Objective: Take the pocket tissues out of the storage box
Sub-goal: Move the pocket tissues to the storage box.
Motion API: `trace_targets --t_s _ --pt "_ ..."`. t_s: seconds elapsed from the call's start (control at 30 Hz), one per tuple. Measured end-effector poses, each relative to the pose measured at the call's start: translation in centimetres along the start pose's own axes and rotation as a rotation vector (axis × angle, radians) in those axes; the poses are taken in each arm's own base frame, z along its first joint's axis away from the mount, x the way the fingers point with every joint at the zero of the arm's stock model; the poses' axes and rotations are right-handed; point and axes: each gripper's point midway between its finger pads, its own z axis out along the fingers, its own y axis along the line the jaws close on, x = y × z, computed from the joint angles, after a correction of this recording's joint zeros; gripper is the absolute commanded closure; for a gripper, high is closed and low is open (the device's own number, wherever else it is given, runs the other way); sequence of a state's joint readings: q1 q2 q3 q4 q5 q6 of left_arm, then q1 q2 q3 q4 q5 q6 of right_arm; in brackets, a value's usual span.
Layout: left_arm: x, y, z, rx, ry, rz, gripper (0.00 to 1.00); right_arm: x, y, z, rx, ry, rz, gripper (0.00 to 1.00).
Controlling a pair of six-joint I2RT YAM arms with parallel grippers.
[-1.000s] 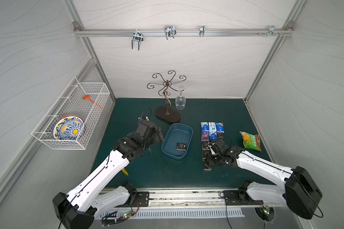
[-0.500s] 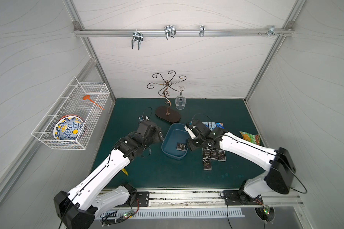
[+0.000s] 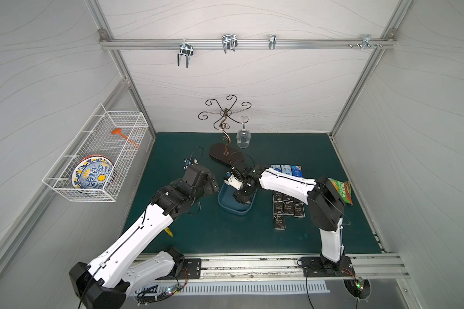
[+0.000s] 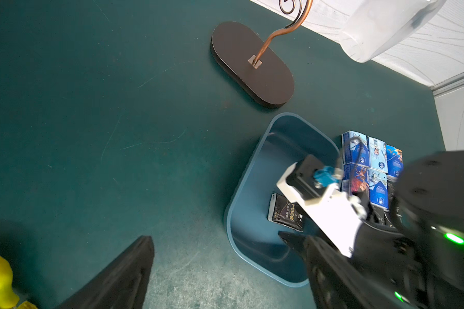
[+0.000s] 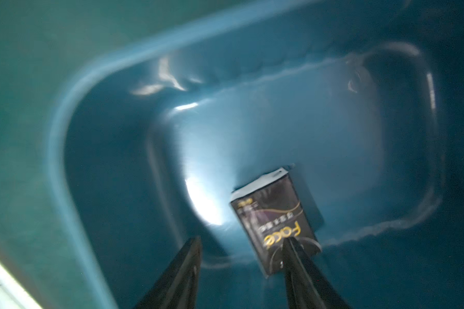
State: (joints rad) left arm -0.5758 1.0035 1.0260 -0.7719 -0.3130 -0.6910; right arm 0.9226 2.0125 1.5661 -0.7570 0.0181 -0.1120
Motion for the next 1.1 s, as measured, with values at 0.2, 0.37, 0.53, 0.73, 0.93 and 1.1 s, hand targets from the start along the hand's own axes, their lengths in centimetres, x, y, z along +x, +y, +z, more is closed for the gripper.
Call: trace_targets --t_s 0.2,0.37,0.53,0.73,0.93,1.1 --pt "-0.1 0.4 -0.2 -0.011 -0.007 -0.003 0.08 0.8 -2.3 2.1 0.026 0.058 0.029 0.48" --pt "-0.1 0.4 -0.2 -0.014 -0.008 -0.002 0.08 -0.8 -3.9 2.9 0.066 0.043 0.055 0.63" --pt "-0.1 0.6 -0.2 -0.019 -0.005 0.002 0.07 -2.7 -4.8 3.0 0.088 0.005 0.119 0.69" --pt "-0.1 0.7 -0.1 -0.023 -0.006 0.001 0.07 -3.8 -6.1 2.9 0.1 -0.035 0.249 0.55" --pt "-0.3 0.9 -0.1 -0.028 -0.008 -0.004 0.07 -3.7 -6.1 2.5 0.075 -0.059 0.282 0.48" --pt "-0.3 0.9 -0.1 -0.027 -0.008 -0.003 0.07 -4.1 -6.0 1.2 0.075 -0.085 0.275 0.43"
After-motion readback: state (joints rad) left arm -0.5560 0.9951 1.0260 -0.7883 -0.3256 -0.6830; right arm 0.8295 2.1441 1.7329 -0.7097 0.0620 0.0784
